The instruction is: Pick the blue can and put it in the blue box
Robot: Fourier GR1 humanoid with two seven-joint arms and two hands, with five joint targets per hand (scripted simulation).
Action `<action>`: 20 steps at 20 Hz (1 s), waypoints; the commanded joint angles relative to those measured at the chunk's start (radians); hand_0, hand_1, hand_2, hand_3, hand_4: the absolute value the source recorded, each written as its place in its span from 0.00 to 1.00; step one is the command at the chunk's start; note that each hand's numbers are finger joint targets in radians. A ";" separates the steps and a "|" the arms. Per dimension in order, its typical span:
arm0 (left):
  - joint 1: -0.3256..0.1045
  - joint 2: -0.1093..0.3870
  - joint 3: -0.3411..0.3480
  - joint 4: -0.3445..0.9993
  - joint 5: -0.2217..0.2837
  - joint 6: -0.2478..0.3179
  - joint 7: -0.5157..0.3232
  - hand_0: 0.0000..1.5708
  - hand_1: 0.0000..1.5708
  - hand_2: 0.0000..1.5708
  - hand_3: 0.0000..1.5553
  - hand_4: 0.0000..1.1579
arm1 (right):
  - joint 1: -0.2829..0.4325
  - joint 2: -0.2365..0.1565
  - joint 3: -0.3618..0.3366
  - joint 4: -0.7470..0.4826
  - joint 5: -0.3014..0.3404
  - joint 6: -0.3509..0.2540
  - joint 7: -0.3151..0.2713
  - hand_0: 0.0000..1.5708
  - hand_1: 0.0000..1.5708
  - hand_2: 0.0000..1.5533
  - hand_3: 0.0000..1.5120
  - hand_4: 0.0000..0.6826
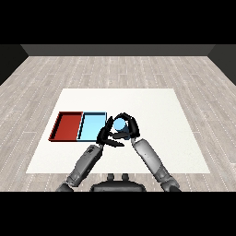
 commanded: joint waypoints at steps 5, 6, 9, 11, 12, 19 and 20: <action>-0.062 0.000 -0.103 0.108 0.084 0.053 -0.121 0.00 0.00 0.00 0.00 0.00 | -0.050 0.000 -0.014 0.066 -0.132 -0.010 -0.050 0.92 0.92 0.93 0.91 0.87; -0.066 0.000 -0.106 0.078 0.107 0.063 -0.087 0.00 0.00 0.00 0.00 0.00 | 0.007 0.000 0.053 0.017 -0.103 -0.062 -0.049 0.93 0.93 0.94 0.92 0.86; -0.054 0.000 -0.096 0.008 0.085 0.050 -0.036 0.00 0.00 0.00 0.00 0.00 | 0.056 0.000 0.103 -0.019 -0.119 -0.091 -0.084 0.92 0.92 0.93 0.92 0.88; -0.116 0.000 -0.113 0.094 0.145 0.100 -0.060 0.00 0.00 0.00 0.00 0.00 | 0.027 0.000 0.094 -0.030 -0.112 -0.080 -0.024 0.93 0.93 0.93 0.92 0.87; -0.125 0.000 -0.135 0.115 0.141 0.116 -0.056 0.00 0.00 0.00 0.00 0.17 | -0.080 0.000 0.087 -0.004 -0.174 -0.128 0.015 0.93 0.93 0.94 0.92 0.87; -0.168 0.000 -0.173 0.135 0.192 0.260 -0.042 0.00 0.00 0.07 0.00 0.52 | 0.041 0.000 0.138 0.021 -0.267 -0.116 -0.166 0.94 0.94 0.94 0.92 0.89; -0.140 0.000 -0.161 0.113 0.234 0.260 -0.050 0.28 0.28 0.40 0.32 0.49 | -0.040 0.000 0.085 0.020 -0.279 -0.101 -0.090 0.94 0.94 0.94 0.92 0.89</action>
